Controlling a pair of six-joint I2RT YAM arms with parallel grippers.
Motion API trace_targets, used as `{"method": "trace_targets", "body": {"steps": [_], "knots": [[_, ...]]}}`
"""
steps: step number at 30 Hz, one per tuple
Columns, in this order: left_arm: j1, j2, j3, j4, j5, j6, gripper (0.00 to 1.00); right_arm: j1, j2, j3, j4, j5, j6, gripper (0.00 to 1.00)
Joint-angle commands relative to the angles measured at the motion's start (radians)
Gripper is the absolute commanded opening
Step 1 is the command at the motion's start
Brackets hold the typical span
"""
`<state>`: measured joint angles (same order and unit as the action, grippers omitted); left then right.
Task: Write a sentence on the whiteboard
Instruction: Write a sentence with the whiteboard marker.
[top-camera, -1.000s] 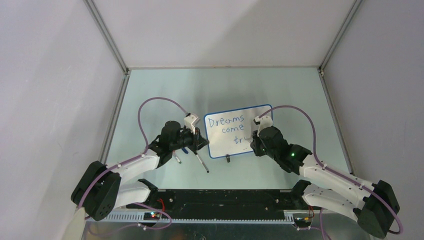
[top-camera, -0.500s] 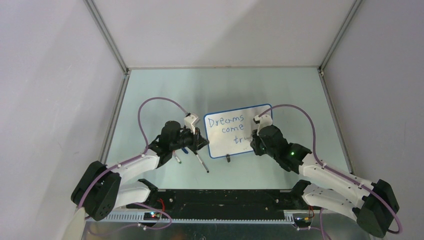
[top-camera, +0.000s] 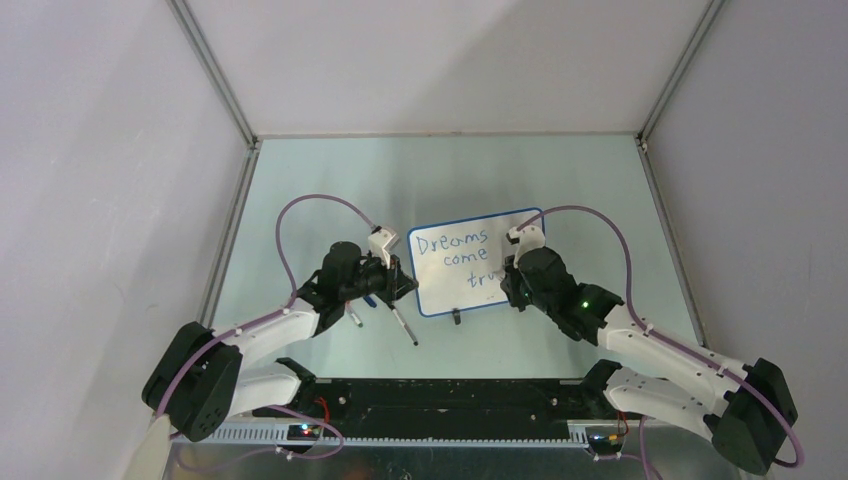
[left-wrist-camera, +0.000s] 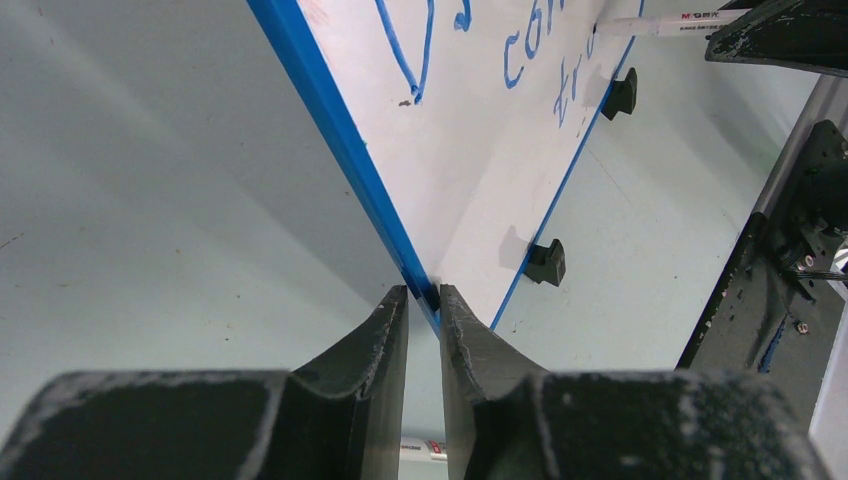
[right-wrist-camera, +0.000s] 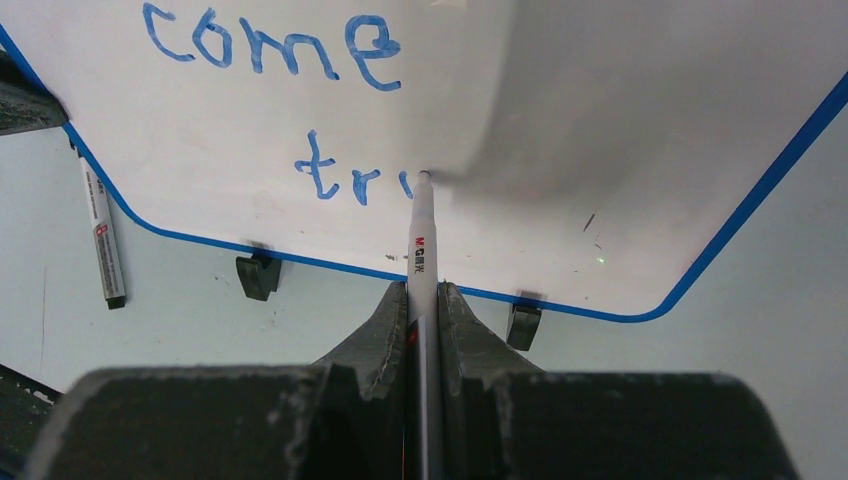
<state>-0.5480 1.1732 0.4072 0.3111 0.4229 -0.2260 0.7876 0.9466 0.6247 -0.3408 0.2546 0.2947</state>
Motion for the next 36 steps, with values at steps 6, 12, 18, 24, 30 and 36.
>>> {"method": "trace_targets", "body": {"steps": [6, 12, 18, 24, 30, 36], "knots": [[-0.006, -0.005, 0.031, 0.014, 0.013, 0.025, 0.23, -0.006, 0.015, 0.04, -0.014, 0.011, 0.011, 0.0], [-0.005, -0.006, 0.03, 0.015, 0.012, 0.025, 0.23, -0.004, -0.002, 0.015, -0.019, 0.008, 0.028, 0.0], [-0.005, -0.007, 0.03, 0.016, 0.012, 0.025, 0.23, -0.004, -0.012, -0.002, -0.027, 0.005, 0.041, 0.0], [-0.006, -0.007, 0.03, 0.017, 0.012, 0.025, 0.23, -0.004, -0.02, -0.007, -0.039, 0.007, 0.048, 0.0], [-0.005, -0.008, 0.03, 0.017, 0.012, 0.025, 0.23, -0.005, -0.029, -0.011, -0.045, 0.012, 0.052, 0.0], [-0.005, -0.009, 0.029, 0.017, 0.011, 0.025, 0.23, -0.006, -0.051, -0.011, -0.026, -0.011, 0.041, 0.0]]}}
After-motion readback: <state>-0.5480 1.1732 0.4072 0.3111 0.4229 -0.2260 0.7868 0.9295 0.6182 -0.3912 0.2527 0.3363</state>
